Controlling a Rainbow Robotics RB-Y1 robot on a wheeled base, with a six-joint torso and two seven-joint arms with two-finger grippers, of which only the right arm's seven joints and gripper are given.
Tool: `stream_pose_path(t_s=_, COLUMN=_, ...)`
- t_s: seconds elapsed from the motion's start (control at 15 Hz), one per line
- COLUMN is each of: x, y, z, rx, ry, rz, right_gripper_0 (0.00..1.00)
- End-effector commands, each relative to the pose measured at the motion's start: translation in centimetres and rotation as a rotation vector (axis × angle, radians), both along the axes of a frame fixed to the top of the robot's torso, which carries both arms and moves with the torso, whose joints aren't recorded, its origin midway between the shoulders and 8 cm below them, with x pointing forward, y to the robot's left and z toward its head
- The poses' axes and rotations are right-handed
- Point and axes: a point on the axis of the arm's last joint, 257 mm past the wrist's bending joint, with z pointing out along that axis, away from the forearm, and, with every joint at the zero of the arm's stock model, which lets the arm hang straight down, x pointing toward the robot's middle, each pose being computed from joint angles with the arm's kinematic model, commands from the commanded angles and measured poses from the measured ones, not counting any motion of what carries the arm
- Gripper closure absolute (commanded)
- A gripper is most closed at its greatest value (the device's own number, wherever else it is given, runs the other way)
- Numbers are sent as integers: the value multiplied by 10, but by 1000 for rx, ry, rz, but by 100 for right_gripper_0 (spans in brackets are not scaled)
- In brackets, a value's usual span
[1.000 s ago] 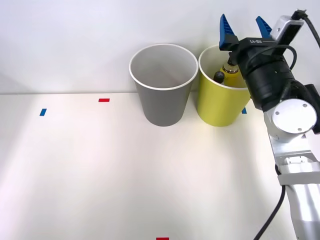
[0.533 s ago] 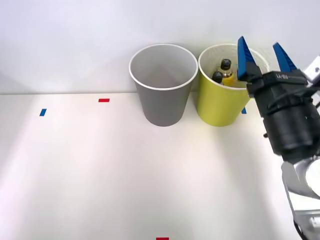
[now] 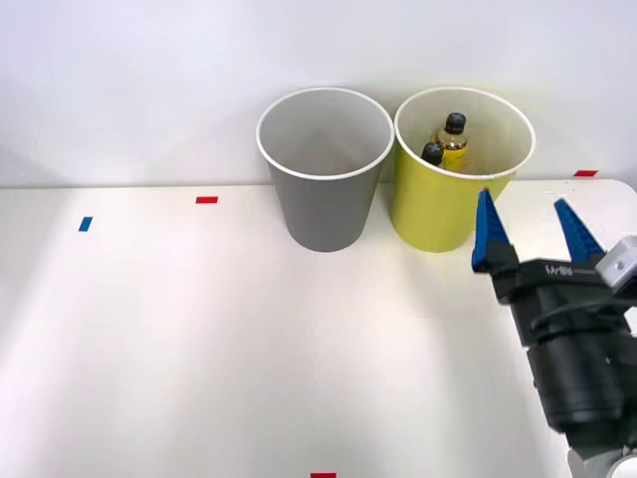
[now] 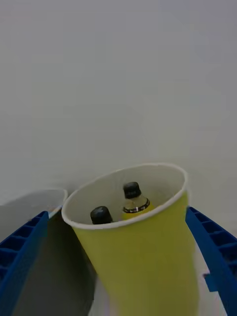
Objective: Put cans in the gray bin, plastic bottles in the light green bin
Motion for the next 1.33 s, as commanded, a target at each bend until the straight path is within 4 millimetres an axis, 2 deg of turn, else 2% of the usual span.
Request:
stream_pose_path(t_s=0.07, x=-14, y=-5, z=-30, rx=-26, ry=69, rz=-33, right_gripper_0=6)
stream_pose_path(t_s=0.33, x=-30, y=-21, z=-57, rx=-35, ry=140, rz=-93, right_gripper_0=6)
stream_pose_path(t_s=0.8, x=-56, y=-40, z=-78, rx=-226, ry=186, rz=-221, right_gripper_0=6)
stream_pose_path(t_s=1.13, x=-77, y=-41, z=-107, rx=-199, ry=128, rz=-273, right_gripper_0=6)
stream_pose_path(t_s=1.33, x=-91, y=-40, z=-134, rx=-133, ry=98, rz=-239, right_gripper_0=6)
